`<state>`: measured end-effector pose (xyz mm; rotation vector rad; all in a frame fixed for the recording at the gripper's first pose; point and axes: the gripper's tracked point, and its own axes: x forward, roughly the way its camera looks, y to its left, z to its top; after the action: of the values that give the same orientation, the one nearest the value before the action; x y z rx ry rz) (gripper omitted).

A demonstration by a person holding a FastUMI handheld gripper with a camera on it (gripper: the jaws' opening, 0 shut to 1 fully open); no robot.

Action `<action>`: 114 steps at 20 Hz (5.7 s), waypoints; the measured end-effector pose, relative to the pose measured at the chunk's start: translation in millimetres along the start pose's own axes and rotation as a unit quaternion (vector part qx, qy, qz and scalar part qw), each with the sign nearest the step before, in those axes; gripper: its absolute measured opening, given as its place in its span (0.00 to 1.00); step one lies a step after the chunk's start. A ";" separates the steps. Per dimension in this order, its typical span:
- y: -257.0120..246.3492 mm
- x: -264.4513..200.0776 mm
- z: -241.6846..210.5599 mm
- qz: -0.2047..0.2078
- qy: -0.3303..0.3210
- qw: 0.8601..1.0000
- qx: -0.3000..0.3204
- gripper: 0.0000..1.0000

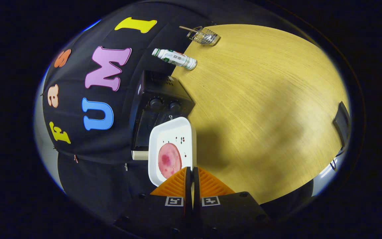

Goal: Open the toaster oven, put the food inside, and close the toaster oven door.

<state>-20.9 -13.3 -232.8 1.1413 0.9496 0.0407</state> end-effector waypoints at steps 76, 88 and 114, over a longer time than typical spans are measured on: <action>9.7 207.5 -87.1 -0.228 -0.045 0.819 -0.524 1.00; 53.9 189.6 -70.7 -0.207 -0.083 0.813 -0.538 1.00; 240.9 -134.3 67.6 -0.064 -0.449 0.734 -0.505 0.98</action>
<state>41.0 -17.3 44.3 -0.0201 0.0211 -0.0972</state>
